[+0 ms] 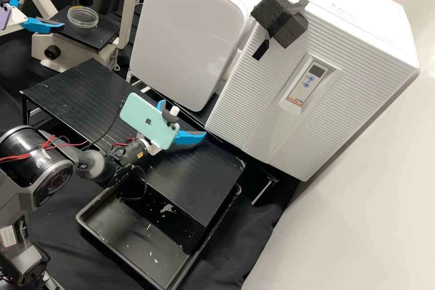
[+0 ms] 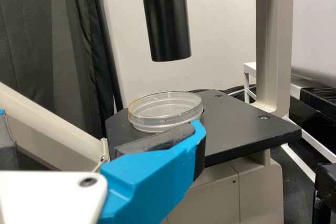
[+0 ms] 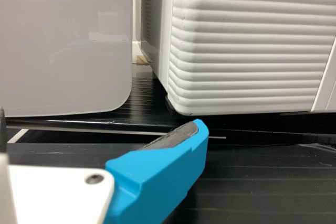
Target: Place the petri dish on the bench
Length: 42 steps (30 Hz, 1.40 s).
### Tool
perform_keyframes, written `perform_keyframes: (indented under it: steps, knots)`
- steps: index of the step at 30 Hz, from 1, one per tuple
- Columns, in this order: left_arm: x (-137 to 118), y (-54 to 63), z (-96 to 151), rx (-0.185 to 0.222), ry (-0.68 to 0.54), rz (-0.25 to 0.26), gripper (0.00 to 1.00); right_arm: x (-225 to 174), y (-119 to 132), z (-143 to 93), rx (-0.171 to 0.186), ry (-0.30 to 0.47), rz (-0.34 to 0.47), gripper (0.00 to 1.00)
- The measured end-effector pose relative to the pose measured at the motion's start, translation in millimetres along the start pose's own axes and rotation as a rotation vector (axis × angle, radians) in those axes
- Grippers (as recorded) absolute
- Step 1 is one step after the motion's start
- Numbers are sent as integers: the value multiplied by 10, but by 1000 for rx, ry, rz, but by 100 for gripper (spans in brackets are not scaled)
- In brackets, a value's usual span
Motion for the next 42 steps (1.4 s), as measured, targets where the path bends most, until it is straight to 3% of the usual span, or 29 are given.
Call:
perform_keyframes:
  steps: [14, 18, 23, 34, 42]
  knots:
    - [5, 5, 14, -4, -15, 0, 100, 0, 0, 0, 0, 0, 0, 100]
    - [110, 106, 88, -44, -78, 24, 100, 0, 0, 0, 0, 0, 0, 100]
    - [351, 216, 144, -34, -118, 67, 100, 0, 0, 0, 0, 0, 0, 100]
    - [635, 88, 125, -25, -99, -24, 100, 0, 0, 0, 0, 0, 0, 100]
    - [820, -98, 121, -74, -106, -105, 100, 0, 0, 0, 0, 0, 0, 100]
